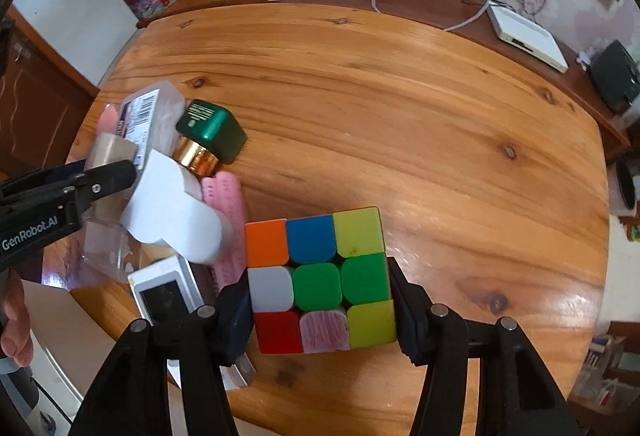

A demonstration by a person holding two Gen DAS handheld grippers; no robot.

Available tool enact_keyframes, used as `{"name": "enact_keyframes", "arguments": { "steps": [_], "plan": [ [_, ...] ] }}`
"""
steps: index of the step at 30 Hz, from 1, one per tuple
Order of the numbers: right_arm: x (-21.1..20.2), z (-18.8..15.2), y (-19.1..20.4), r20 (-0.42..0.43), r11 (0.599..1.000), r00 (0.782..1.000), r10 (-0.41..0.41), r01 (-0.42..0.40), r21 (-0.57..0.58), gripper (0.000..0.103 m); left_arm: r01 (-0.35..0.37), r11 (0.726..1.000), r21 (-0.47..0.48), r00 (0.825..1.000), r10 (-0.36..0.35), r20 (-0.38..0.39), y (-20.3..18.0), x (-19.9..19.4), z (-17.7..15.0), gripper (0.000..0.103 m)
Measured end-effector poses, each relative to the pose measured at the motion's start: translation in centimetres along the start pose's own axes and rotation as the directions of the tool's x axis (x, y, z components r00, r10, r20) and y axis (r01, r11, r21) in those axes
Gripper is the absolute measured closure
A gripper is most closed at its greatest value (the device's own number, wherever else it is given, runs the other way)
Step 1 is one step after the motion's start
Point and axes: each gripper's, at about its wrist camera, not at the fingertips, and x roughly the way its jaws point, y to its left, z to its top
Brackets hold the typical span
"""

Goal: Organize rigid objects

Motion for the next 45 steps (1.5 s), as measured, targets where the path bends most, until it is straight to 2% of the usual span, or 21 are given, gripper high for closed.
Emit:
{"name": "enact_keyframes", "arguments": {
  "steps": [8,14,20,27,32,36,45],
  "plan": [
    [-2.4,-1.2,-0.8,0.009,0.997,1.0,-0.018,0.018,0.072,0.045,-0.017,0.999,0.051,1.0,0.018,-0.022,-1.2,-2.1,-0.8,0.054],
    [-5.8,-3.0,-0.5,0.033,0.99,0.999,0.005,-0.01,0.14,0.045,-0.011,0.994,0.104,0.999,0.014,-0.03,-1.7,-5.8,-2.7,0.054],
    [-10.6,-6.2,1.6,0.07,0.993,0.997,0.046,-0.053,0.109,0.045,0.028,0.989,0.144,0.998,-0.019,-0.064,-0.7,-9.9,-7.3,0.054],
    [-13.9,-11.0,5.2,0.062,0.998,0.996,0.057,-0.057,-0.006,0.045,0.097,0.986,0.135,0.986,-0.076,-0.149,1.0,-11.0,-13.7,0.054],
    [-13.2,-13.5,8.0,-0.011,0.994,0.996,0.088,-0.089,-0.063,0.045,0.127,0.985,0.116,0.965,-0.095,-0.245,1.7,-9.0,-17.8,0.054],
    [-11.4,-14.5,9.4,-0.07,0.995,0.996,0.058,-0.063,-0.08,0.045,0.145,0.986,0.088,0.953,-0.115,-0.282,1.9,-7.7,-19.2,0.054],
    [-8.3,-16.4,9.8,-0.167,0.996,0.983,0.081,-0.088,-0.035,0.045,0.198,0.978,0.063,0.931,-0.168,-0.324,1.5,-6.2,-20.9,0.054]
  ]
}}
